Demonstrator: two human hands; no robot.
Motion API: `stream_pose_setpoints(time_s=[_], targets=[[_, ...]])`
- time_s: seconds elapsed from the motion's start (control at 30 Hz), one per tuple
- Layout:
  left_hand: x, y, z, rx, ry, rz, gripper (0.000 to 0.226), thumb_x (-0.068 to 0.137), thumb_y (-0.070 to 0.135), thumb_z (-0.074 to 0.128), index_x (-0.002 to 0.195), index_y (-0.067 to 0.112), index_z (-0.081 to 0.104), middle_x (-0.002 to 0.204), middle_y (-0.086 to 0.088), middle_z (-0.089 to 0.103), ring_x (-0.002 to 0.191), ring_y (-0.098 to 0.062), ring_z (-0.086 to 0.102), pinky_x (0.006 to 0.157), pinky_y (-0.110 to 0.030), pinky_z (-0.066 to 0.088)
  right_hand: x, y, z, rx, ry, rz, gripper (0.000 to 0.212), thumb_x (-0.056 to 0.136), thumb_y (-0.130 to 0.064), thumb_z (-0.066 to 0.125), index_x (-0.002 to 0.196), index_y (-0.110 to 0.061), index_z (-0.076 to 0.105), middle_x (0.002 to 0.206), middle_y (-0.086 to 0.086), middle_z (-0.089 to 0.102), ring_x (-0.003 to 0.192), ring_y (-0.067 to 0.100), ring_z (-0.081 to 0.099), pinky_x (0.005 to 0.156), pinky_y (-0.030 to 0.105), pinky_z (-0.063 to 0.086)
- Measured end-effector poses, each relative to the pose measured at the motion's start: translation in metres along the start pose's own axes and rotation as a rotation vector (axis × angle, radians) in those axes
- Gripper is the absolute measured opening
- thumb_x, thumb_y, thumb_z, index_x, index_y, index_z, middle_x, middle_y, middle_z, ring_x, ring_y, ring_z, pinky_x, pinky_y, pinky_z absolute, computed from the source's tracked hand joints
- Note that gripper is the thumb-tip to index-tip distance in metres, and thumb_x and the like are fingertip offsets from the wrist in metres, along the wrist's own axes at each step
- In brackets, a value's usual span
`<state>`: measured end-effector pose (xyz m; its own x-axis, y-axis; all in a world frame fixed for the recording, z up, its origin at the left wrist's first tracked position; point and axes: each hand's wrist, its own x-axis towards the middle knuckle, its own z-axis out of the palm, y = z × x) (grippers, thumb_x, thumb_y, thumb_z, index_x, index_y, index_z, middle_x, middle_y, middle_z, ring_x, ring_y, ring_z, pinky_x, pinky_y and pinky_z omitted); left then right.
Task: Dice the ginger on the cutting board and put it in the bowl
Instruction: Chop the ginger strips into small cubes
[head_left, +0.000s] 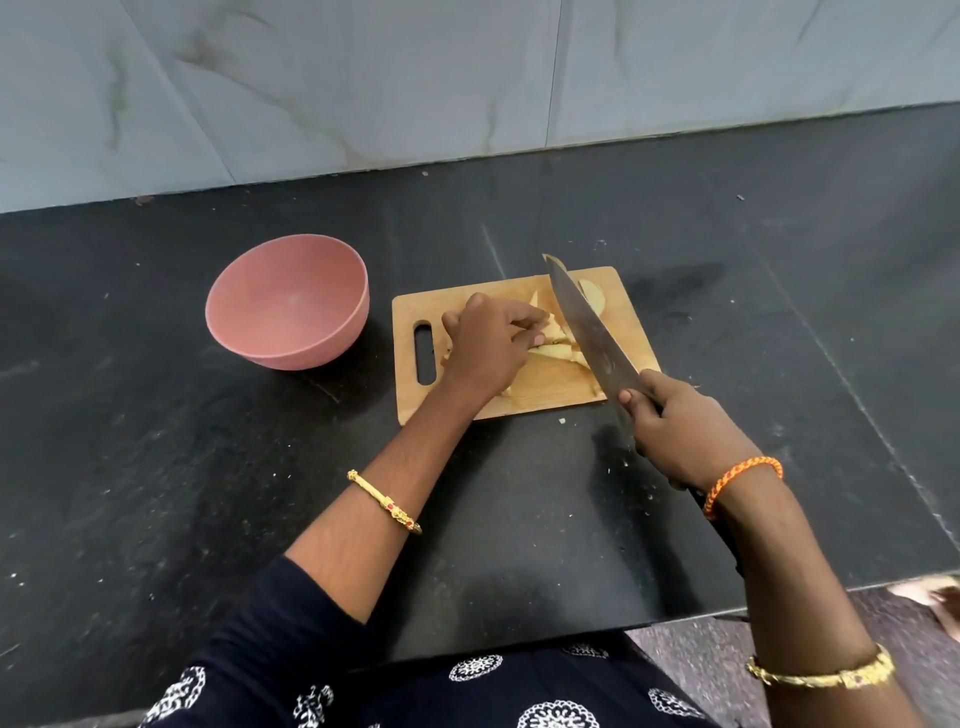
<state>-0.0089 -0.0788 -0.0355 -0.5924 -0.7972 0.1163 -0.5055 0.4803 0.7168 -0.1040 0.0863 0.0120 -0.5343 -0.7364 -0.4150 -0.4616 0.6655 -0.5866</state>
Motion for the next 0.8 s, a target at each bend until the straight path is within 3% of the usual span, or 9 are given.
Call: stream_pose_setpoints(time_s=[0.17, 0.3, 0.6, 0.8], targets=[[-0.002, 0.001, -0.003, -0.089, 0.013, 0.005, 0.037, 0.082, 0.015, 0.069, 0.117, 0.026, 0.064, 0.092, 0.007, 0.073, 0.110, -0.013, 0.055, 0.079, -0.029, 0.016, 0.005, -0.010, 0.009, -0.048, 0.043, -0.024, 0.018, 0.099, -0.028, 0.037, 0.096, -0.017, 0.050, 0.092, 0.016, 0.058, 0.079, 0.030, 0.057, 0.070, 0.035, 0.047], [-0.004, 0.001, -0.003, -0.112, 0.057, 0.000, 0.038, 0.079, 0.016, 0.070, 0.113, 0.027, 0.057, 0.084, 0.010, 0.073, 0.106, -0.012, 0.058, 0.083, -0.030, 0.018, 0.009, -0.019, 0.015, -0.088, 0.048, -0.020, 0.019, 0.099, -0.026, 0.037, 0.103, -0.015, 0.052, 0.091, 0.015, 0.061, 0.085, 0.031, 0.059, 0.078, 0.039, 0.051], [-0.007, 0.004, -0.003, -0.073, 0.101, 0.021, 0.037, 0.078, 0.018, 0.071, 0.094, 0.028, 0.040, 0.079, 0.011, 0.071, 0.102, -0.012, 0.053, 0.071, -0.029, 0.014, 0.006, -0.028, 0.022, -0.312, -0.012, 0.069, 0.012, 0.093, -0.016, 0.044, 0.103, -0.018, 0.036, 0.073, 0.007, 0.041, 0.082, 0.032, 0.053, 0.070, 0.039, 0.048], [-0.007, 0.002, -0.002, 0.002, 0.105, -0.013, 0.021, 0.081, 0.025, 0.069, 0.094, 0.025, 0.053, 0.083, 0.011, 0.070, 0.101, -0.012, 0.050, 0.066, -0.031, 0.011, -0.020, -0.007, 0.024, -0.352, -0.024, 0.093, 0.006, 0.098, -0.021, 0.038, 0.103, -0.019, 0.037, 0.077, 0.009, 0.050, 0.074, 0.028, 0.058, 0.068, 0.040, 0.053]])
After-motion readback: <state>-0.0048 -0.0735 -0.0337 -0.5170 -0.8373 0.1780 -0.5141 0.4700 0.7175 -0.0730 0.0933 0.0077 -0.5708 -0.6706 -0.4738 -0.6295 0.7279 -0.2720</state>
